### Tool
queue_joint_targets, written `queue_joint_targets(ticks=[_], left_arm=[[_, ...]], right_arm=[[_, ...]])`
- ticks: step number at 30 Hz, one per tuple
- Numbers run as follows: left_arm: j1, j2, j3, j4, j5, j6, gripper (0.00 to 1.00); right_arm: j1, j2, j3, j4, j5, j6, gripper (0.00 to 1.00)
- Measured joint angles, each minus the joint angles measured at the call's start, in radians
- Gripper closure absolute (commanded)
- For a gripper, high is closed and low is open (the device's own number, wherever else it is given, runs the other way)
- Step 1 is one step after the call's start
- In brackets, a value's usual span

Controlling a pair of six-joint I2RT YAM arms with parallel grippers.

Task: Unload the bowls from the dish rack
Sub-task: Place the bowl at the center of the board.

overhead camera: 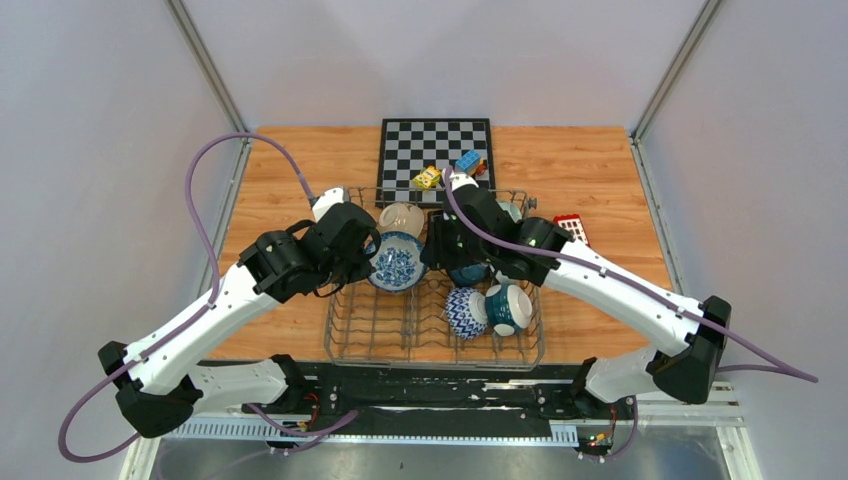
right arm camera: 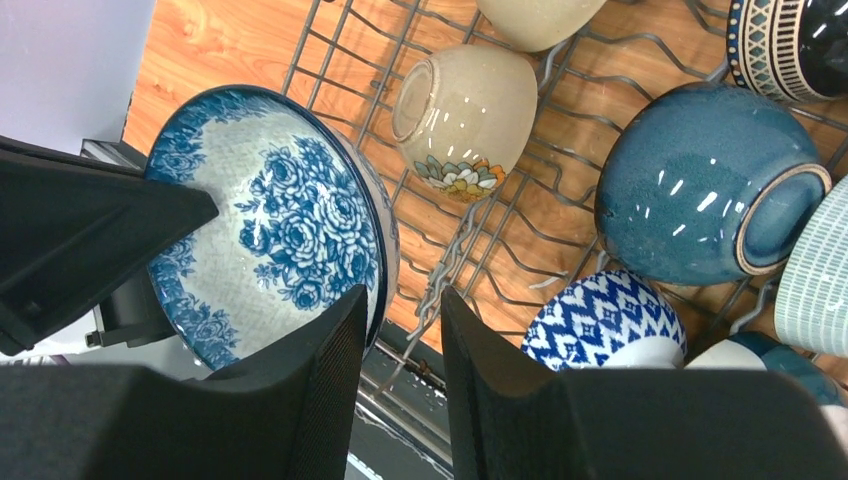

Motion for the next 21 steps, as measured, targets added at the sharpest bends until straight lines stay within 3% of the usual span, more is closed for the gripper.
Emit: queue_joint_targets(ticks=[6,12,14,19,21], left_arm=[[0.000,0.000,0.000,-0.001,0.003,0.000,1.00],[0.000,0.000,0.000,0.000,0.012,0.002,1.00],[0.000,0.000,0.000,0.001,0.017,0.003,0.90],[0.000,-0.003,0.000,0.018,0.026,0.028,0.52],[0.000,-0.009,0.000,0.028,0.021,0.046,0.50]], right_arm=[[0.000,0.026,0.013,0.002,-0.010,-0.010,0.74],[0.000,0.052,0.022,0.007,-0.033,-0.012,0.94],[0.002,0.055,0.022,0.007,-0.027,-0.013,1.00],[0.002,0.058,0.022,-0.010,-0.011,-0.031,1.00],[0.006,0.058,0.022,-0.032,-0.014,-0.046,1.00]])
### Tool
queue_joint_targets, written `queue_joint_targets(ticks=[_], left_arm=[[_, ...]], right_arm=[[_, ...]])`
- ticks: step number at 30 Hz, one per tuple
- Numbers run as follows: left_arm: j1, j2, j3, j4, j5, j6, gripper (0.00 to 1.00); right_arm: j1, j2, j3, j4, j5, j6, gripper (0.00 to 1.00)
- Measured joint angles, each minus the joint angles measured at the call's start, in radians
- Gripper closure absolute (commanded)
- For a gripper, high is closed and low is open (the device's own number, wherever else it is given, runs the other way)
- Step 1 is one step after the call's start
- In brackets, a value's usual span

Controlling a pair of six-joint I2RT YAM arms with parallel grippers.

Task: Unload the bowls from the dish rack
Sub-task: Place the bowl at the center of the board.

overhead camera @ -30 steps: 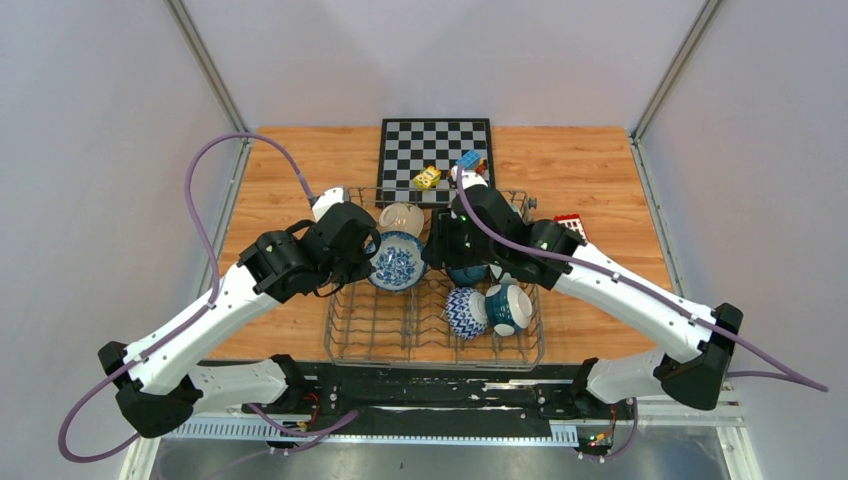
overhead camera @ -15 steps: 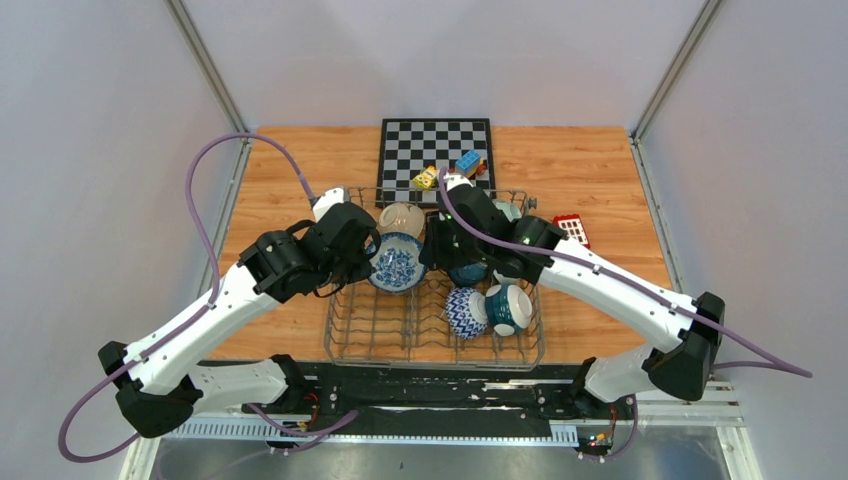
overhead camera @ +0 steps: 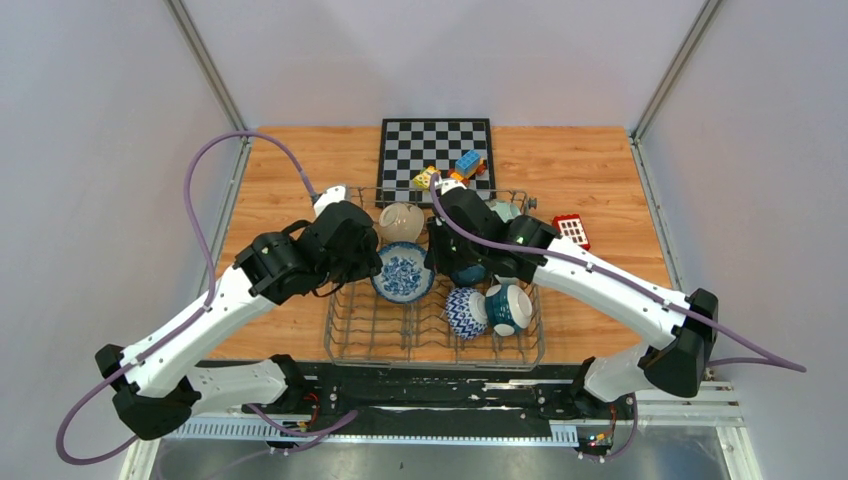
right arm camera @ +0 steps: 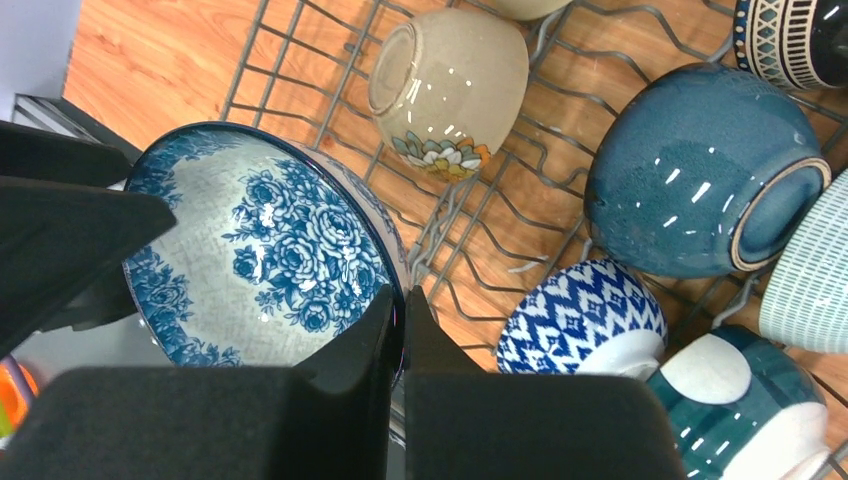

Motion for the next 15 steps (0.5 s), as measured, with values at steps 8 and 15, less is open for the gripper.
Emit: queue_joint_targets(ticks=[8,15], left_arm=[[0.000,-0.029,0.000,0.002,-0.009,0.108,0.53],[0.000,0.005,0.000,0.023,0.062,0.187,0.62]], right_arm=[[0.000,0.006,0.006,-0.048,-0.005,-0.021,1.00],[0.000,0.027,0.025,-0.053,-0.014,-0.029,1.00]])
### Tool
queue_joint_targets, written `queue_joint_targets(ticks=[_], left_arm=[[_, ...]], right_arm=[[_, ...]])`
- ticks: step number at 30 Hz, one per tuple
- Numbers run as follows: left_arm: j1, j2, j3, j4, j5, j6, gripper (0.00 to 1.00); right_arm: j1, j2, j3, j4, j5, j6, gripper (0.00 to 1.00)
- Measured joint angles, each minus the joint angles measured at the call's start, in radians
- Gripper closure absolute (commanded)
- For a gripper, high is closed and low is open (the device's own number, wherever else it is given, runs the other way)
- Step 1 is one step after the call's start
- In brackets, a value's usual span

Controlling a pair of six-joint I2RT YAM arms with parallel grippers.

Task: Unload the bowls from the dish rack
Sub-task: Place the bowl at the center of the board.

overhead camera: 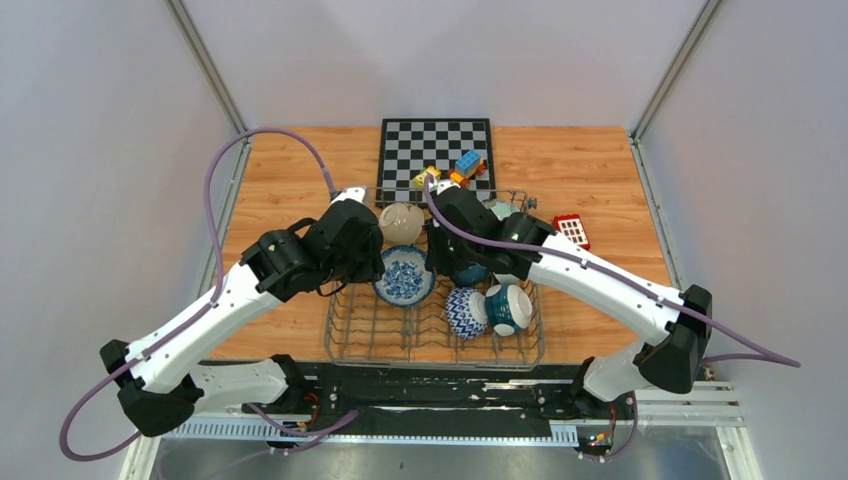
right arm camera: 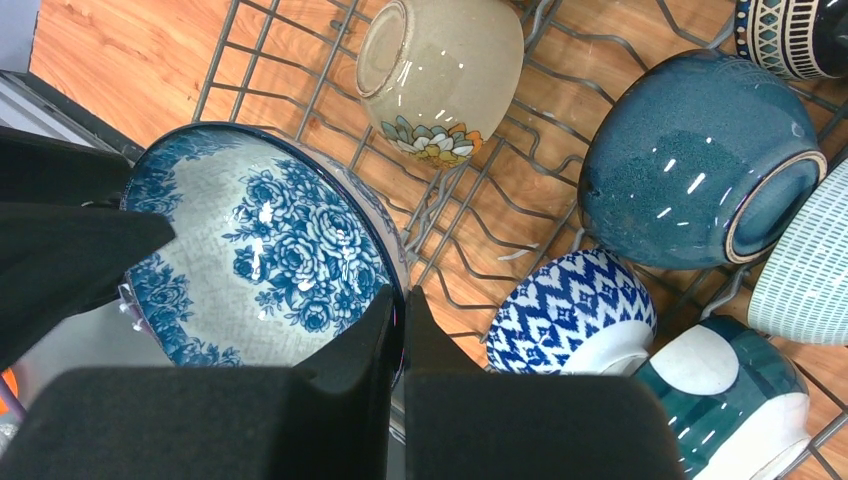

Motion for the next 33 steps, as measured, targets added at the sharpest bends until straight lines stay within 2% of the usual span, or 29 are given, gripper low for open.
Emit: queue_joint_targets(ticks=[7,12,20,23,25,27,30,33], left_arm=[[0.000,0.036,0.000,0.006,0.061,0.047,0.66],[0.000,0.035,-0.003,0.004,0.069,0.067,0.79],[0.000,0.035,-0.025,0.009,0.071,0.078,0.88],[0.000,0.035,-0.026,0.009,0.070,0.080,1.00],[0.000,0.035,-0.026,0.013,0.069,0.078,1.00],[0.004,0.035,-0.026,0.019,0.069,0.077,1.00],[0.005,0.035,-0.026,0.021,0.069,0.077,1.00],[0.005,0.034,-0.032,0.023,0.066,0.080,1.00]], right_arm=[[0.001,0.006,0.022,-0.015,-0.002,-0.010,1.00],[0.005,0.006,0.025,-0.024,0.000,-0.017,1.00],[0.005,0.006,0.024,-0.034,0.000,-0.027,1.00],[0.005,0.006,0.024,-0.034,0.000,-0.028,1.00],[0.005,0.006,0.024,-0.036,0.000,-0.028,1.00],[0.005,0.006,0.024,-0.039,0.000,-0.028,0.94],[0.005,0.006,0.024,-0.039,-0.002,-0.029,0.66],[0.006,0.005,0.023,-0.019,-0.032,-0.034,0.45]])
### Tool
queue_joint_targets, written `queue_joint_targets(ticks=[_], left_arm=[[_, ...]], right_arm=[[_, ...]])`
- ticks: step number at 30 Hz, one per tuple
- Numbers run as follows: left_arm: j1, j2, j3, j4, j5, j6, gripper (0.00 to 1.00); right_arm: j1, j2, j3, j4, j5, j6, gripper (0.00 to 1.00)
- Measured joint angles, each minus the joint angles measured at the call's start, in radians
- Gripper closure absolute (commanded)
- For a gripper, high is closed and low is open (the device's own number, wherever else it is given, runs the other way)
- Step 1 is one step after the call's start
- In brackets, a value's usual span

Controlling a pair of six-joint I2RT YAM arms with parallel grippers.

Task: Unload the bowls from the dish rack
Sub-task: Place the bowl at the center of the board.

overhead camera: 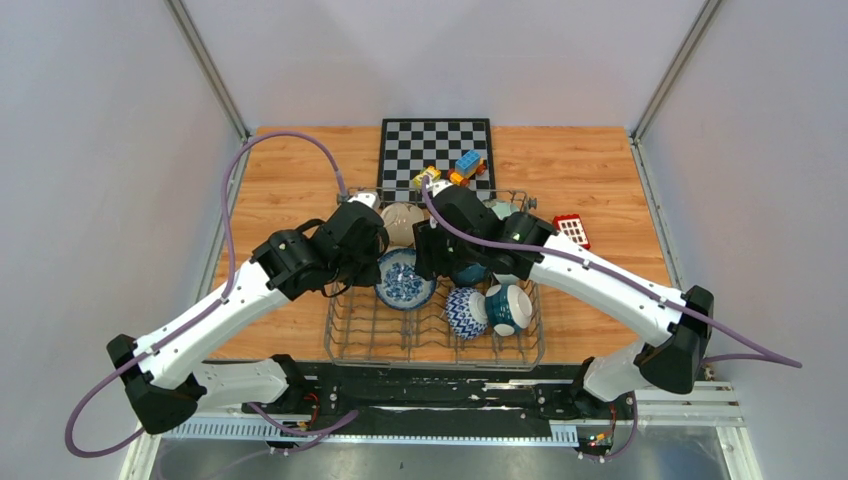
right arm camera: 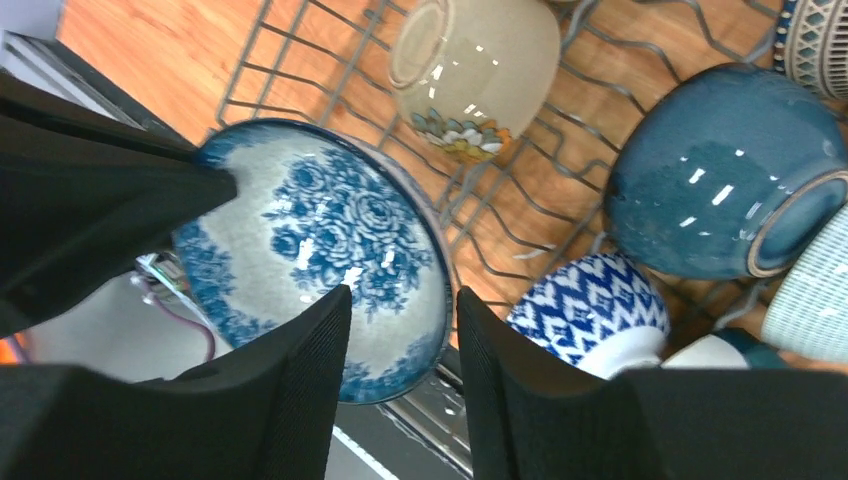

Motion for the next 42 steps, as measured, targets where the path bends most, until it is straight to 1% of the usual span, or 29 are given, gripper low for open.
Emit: queue_joint_targets(ticks=[1,3,5,8,11,15,19,23,25,28,33,35,38,42], left_arm=[[0.000,0.000,-0.003,-0.002,-0.004,0.001,1.00],[0.000,0.000,-0.005,-0.005,-0.015,0.002,1.00],[0.000,-0.001,-0.002,-0.009,-0.035,0.003,1.00],[0.003,-0.001,0.021,-0.026,-0.072,0.010,1.00],[0.034,-0.001,0.064,-0.034,-0.093,0.026,1.00],[0.174,-0.005,0.111,-0.004,-0.096,0.046,1.00],[0.344,0.000,0.150,0.047,-0.081,0.053,1.00],[0.510,0.037,0.170,0.132,-0.013,0.038,1.00],[0.616,0.072,0.168,0.185,0.052,0.013,1.00],[0.752,0.122,0.152,0.262,0.112,-0.030,1.00],[0.894,0.206,0.151,0.335,0.150,-0.073,1.00],[0.935,0.240,0.151,0.355,0.158,-0.082,1.00],[0.987,0.314,0.151,0.382,0.156,-0.093,1.00],[1.005,0.419,0.139,0.417,0.151,-0.095,1.00]], right_arm=[[0.002,-0.002,0.000,0.009,-0.012,-0.002,0.37],[0.005,-0.010,0.000,0.023,-0.024,-0.004,0.29],[0.005,-0.026,0.001,0.024,-0.029,-0.017,0.24],[0.005,-0.067,0.011,0.006,-0.025,-0.041,0.22],[0.005,-0.151,0.018,-0.021,0.007,-0.075,0.22],[0.005,-0.359,-0.061,-0.016,0.103,-0.128,0.22],[0.005,-0.613,-0.239,-0.010,0.220,-0.172,0.22],[0.006,-0.790,-0.400,-0.005,0.279,-0.180,0.22],[0.006,-0.864,-0.473,0.002,0.289,-0.180,0.22],[0.006,-0.974,-0.565,0.011,0.296,-0.180,0.23],[0.006,-1.125,-0.668,0.034,0.307,-0.172,0.24],[0.006,-1.156,-0.697,0.035,0.314,-0.169,0.24],[0.006,-1.165,-0.724,0.035,0.332,-0.164,0.25],[0.006,-1.147,-0.732,0.031,0.357,-0.162,0.25]])
